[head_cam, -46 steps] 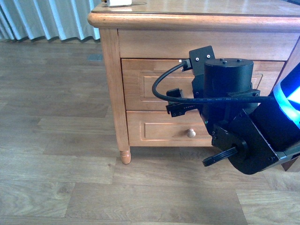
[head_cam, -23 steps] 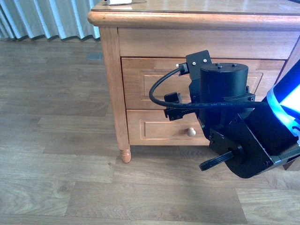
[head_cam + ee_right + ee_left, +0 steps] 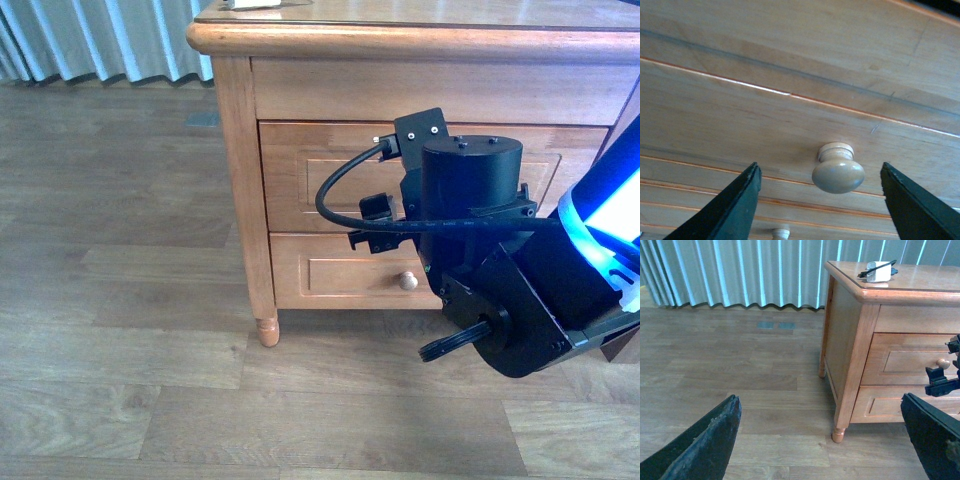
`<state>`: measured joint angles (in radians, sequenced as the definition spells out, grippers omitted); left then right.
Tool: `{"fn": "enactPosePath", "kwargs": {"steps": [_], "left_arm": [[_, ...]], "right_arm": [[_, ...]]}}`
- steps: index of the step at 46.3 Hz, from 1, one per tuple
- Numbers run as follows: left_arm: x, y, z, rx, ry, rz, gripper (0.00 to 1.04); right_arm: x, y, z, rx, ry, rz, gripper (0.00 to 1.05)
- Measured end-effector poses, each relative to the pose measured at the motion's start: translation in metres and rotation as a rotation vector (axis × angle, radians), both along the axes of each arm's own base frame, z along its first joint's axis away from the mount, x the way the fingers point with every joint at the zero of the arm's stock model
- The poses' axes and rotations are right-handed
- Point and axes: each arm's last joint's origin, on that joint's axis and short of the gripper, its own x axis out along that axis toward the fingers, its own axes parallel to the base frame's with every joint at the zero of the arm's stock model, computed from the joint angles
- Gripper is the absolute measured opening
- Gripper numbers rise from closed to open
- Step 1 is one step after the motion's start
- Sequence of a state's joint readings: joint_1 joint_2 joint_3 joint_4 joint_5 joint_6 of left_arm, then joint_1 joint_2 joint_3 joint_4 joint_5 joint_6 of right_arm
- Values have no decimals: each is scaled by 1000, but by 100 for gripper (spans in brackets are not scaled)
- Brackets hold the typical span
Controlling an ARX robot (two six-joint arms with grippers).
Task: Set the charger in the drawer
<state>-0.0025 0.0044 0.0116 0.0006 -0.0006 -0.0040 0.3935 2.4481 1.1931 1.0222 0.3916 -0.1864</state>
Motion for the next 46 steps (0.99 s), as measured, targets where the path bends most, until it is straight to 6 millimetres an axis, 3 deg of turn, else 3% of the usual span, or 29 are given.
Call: {"fn": "enactPosePath", "kwargs": {"steps": [19, 25, 33, 46], "left_arm": [[0, 0, 0, 0, 0, 0, 99], [0, 0, 0, 0, 0, 0, 99], [0, 0, 0, 0, 0, 0, 99], [0, 0, 0, 0, 0, 0, 99]], "right_arm": [[5, 2, 5, 8, -19, -1, 73], [5, 2, 5, 8, -19, -1, 63], [5, 1, 3, 1, -18, -8, 43], [7, 1, 1, 0, -15, -9, 45]]}}
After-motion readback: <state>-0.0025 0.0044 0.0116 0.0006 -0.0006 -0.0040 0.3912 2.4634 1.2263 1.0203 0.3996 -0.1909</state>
